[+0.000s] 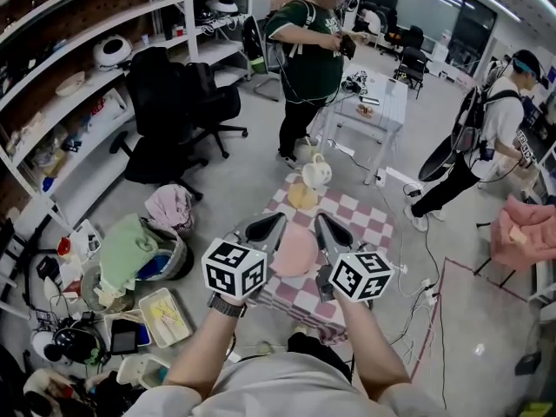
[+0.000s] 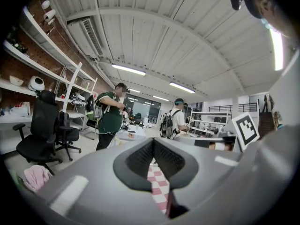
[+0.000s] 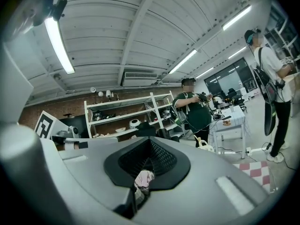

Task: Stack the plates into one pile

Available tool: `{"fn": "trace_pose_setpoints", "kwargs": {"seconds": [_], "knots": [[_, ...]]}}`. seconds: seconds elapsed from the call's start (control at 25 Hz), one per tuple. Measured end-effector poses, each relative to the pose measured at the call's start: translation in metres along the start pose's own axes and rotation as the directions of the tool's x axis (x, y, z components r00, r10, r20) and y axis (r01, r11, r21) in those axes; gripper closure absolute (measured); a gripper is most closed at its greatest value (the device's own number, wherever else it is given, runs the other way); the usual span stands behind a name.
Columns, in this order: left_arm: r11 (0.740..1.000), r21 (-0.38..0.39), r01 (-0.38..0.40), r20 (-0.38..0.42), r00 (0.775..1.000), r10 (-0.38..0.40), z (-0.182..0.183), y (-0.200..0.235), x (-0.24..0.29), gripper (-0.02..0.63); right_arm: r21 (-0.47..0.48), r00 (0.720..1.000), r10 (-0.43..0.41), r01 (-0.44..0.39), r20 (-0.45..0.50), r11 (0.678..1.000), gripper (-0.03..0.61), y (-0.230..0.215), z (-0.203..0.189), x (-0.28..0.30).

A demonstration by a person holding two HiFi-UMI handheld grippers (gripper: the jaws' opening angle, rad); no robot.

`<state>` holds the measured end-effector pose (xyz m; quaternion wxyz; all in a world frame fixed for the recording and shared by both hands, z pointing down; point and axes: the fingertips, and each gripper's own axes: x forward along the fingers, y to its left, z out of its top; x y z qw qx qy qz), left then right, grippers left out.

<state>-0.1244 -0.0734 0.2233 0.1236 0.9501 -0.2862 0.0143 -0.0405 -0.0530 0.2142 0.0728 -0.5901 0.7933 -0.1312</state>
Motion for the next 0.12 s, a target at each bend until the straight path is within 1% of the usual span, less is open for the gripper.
{"fn": "trace_pose_setpoints", "kwargs": {"seconds": [0.12], "knots": [[1.0, 0.0, 0.0, 0.002, 1.0, 0.0, -0.0003, -0.0003, -0.001, 0.607, -0.001, 1.0, -0.002, 0.002, -0.002, 1.0, 0.569, 0.0005, -0.0012, -0.0009]]}}
